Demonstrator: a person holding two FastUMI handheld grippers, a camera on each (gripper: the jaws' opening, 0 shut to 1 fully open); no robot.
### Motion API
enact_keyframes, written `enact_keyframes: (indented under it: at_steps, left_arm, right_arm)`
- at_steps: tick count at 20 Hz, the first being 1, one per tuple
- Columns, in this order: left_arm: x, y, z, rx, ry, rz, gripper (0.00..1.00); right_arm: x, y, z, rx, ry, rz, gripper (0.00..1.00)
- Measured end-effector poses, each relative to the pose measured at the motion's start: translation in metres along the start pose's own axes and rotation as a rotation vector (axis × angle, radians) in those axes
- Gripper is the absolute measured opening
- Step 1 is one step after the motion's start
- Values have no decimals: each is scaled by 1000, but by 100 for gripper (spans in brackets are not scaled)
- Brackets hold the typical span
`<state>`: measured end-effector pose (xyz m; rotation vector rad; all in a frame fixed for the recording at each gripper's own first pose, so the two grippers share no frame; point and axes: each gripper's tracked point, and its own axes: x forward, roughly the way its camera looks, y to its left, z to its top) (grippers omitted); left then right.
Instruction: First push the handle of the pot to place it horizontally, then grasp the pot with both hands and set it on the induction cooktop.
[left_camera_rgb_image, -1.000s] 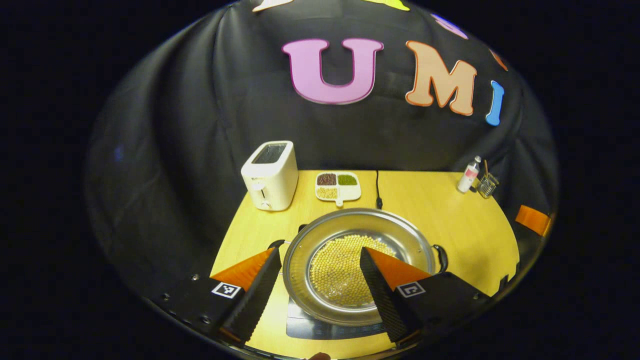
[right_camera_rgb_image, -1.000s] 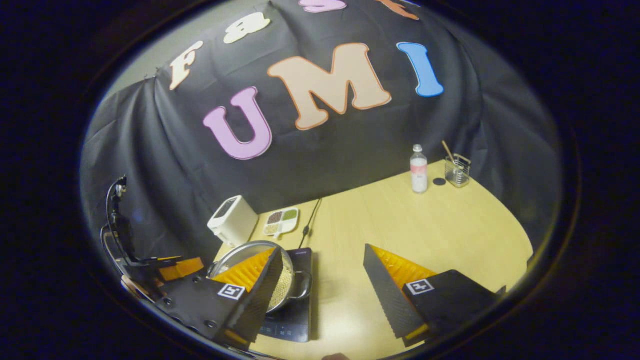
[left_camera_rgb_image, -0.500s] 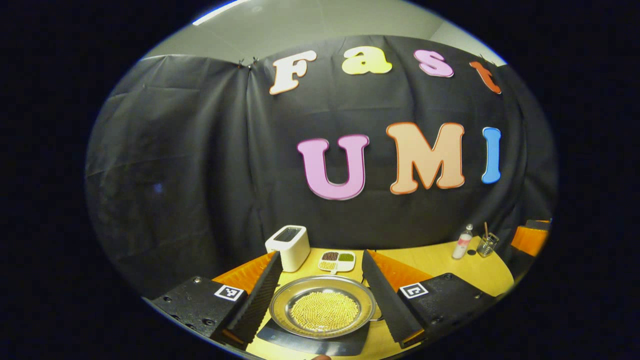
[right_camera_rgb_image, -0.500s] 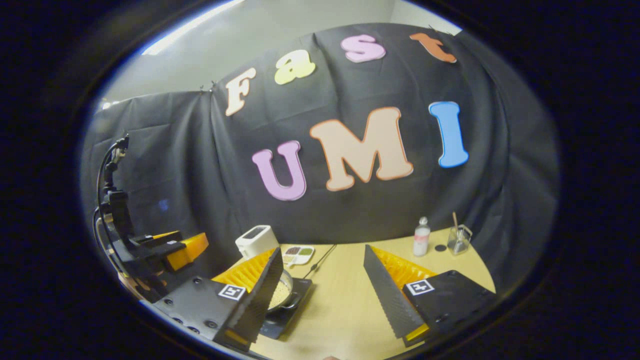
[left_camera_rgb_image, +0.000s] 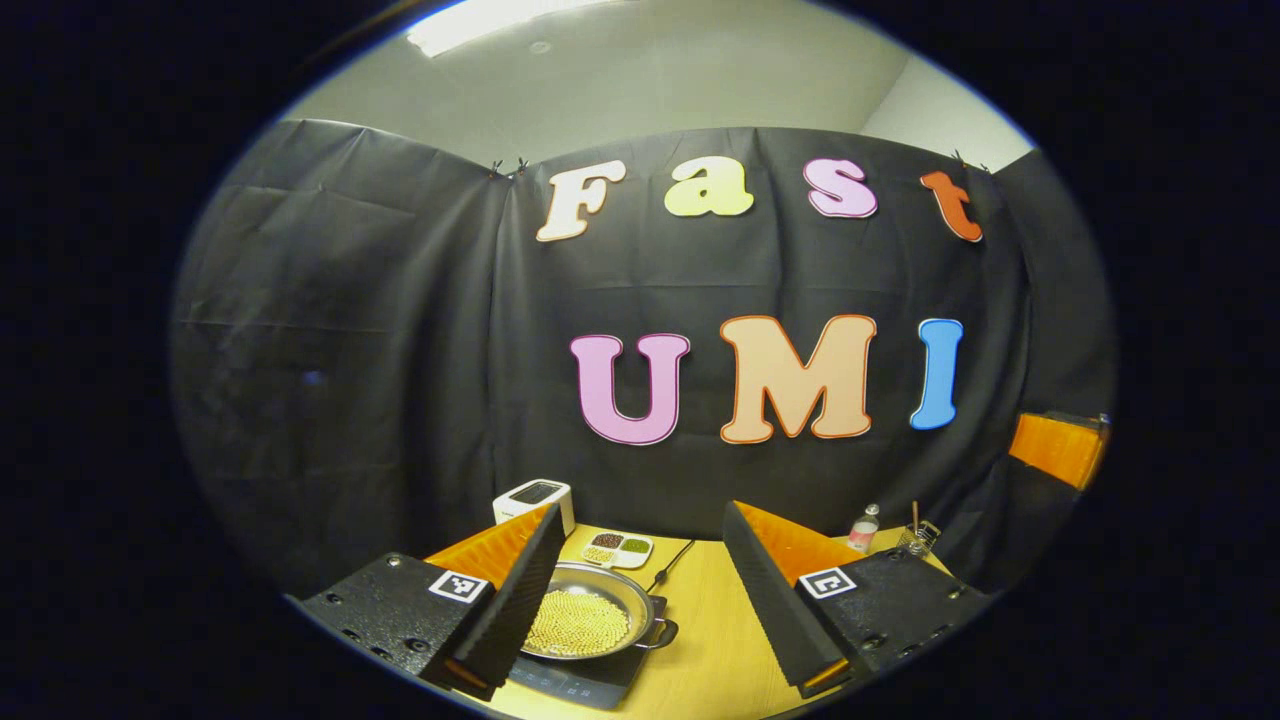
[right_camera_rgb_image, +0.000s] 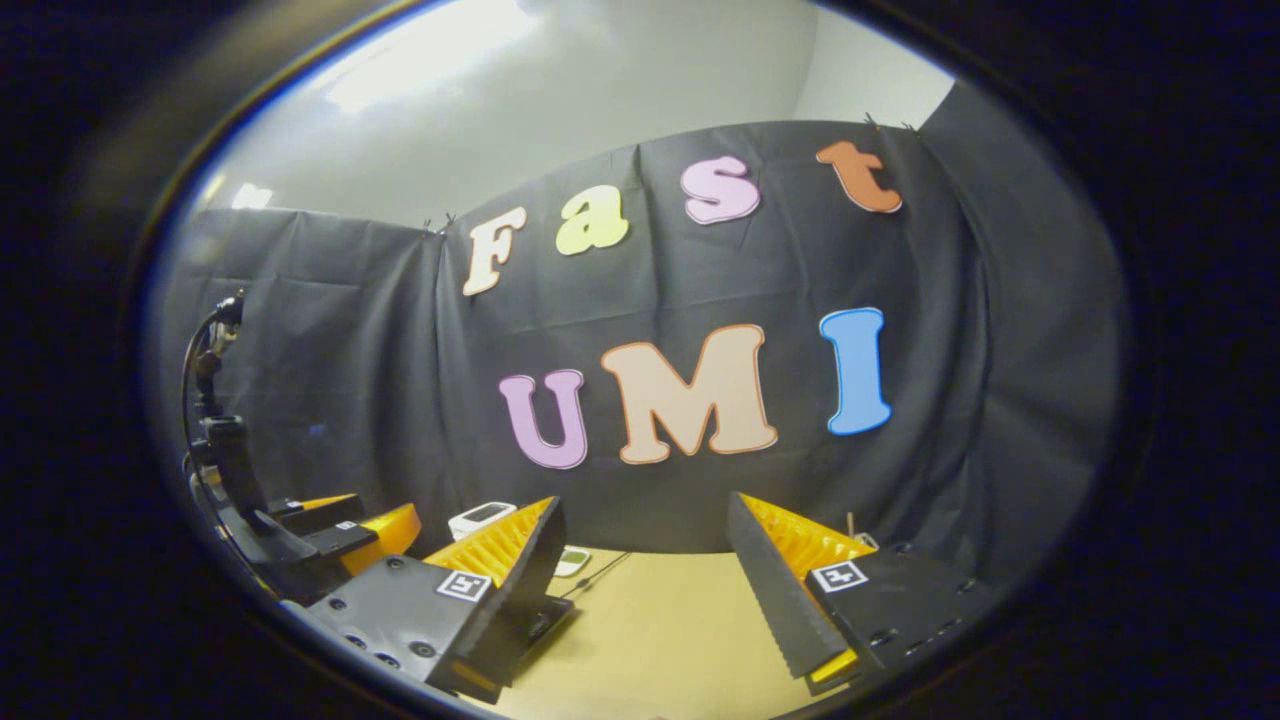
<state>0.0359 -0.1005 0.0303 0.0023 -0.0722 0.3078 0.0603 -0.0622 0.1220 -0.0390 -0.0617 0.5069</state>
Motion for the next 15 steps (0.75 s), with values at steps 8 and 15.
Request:
enact_keyframes:
  at_steps: [8, 15]
  left_arm:
    - [-25, -4, 5, -64, -74, 26, 97]
    - [-26, -1, 5, -80, -81, 45, 96]
  right_arm:
    - [-18, -15, -11, -30, -29, -23, 92]
    - [-20, -24, -19, -22, -43, -45, 100]
